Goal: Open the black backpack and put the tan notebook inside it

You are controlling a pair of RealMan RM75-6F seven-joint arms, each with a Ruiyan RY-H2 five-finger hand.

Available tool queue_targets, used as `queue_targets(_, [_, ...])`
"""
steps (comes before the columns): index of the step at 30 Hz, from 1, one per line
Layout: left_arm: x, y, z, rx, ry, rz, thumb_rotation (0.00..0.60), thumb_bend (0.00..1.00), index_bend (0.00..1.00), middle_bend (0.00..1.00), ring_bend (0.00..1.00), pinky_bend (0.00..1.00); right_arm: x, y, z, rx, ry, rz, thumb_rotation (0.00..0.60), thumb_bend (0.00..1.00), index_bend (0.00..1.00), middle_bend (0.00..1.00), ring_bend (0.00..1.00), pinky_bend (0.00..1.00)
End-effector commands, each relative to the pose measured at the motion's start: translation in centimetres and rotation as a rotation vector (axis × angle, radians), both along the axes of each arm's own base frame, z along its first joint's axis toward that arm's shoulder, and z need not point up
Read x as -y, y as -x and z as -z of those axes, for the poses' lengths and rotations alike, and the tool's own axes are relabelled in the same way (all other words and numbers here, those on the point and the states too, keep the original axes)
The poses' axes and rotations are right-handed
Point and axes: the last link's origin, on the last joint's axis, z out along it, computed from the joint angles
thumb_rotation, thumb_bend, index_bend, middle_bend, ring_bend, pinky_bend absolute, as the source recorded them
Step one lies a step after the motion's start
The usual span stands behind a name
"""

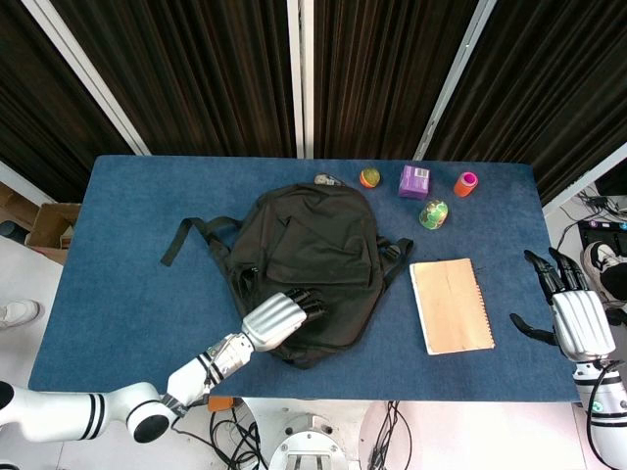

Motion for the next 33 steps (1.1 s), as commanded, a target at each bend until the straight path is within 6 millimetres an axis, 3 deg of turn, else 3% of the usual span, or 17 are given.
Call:
queue_targets(1, [-0.6, -0.5, 0.4, -0.017, 0.004, -0.005, 0.600, 0.19, 0.29, 0.26, 0.13, 0.22, 0.0, 0.2, 0.1, 0.004, -0.001, 0.004, 0.600, 0.14, 0.07, 0.19, 0.00, 0.13])
queue_targets(21, [0.0, -0.9, 1.9, -0.080, 0.044, -0.025, 0.600, 0.21, 0.30, 0.27, 0.14, 0.23, -0.1, 0.9, 0.5, 0.015, -0.007, 0.020, 0.600, 0.14, 0.06, 0.19, 0.00, 0.13])
queue_targets(33, [-1.5, -0.3, 3.4, -0.005, -0.082, -0.089, 0.600, 0.33, 0.50, 0.53, 0.36, 0.32, -0.3, 0.9, 0.7, 0.021, -0.013, 0.025, 0.600, 0.14, 0.06, 0.19, 0.00, 0.13])
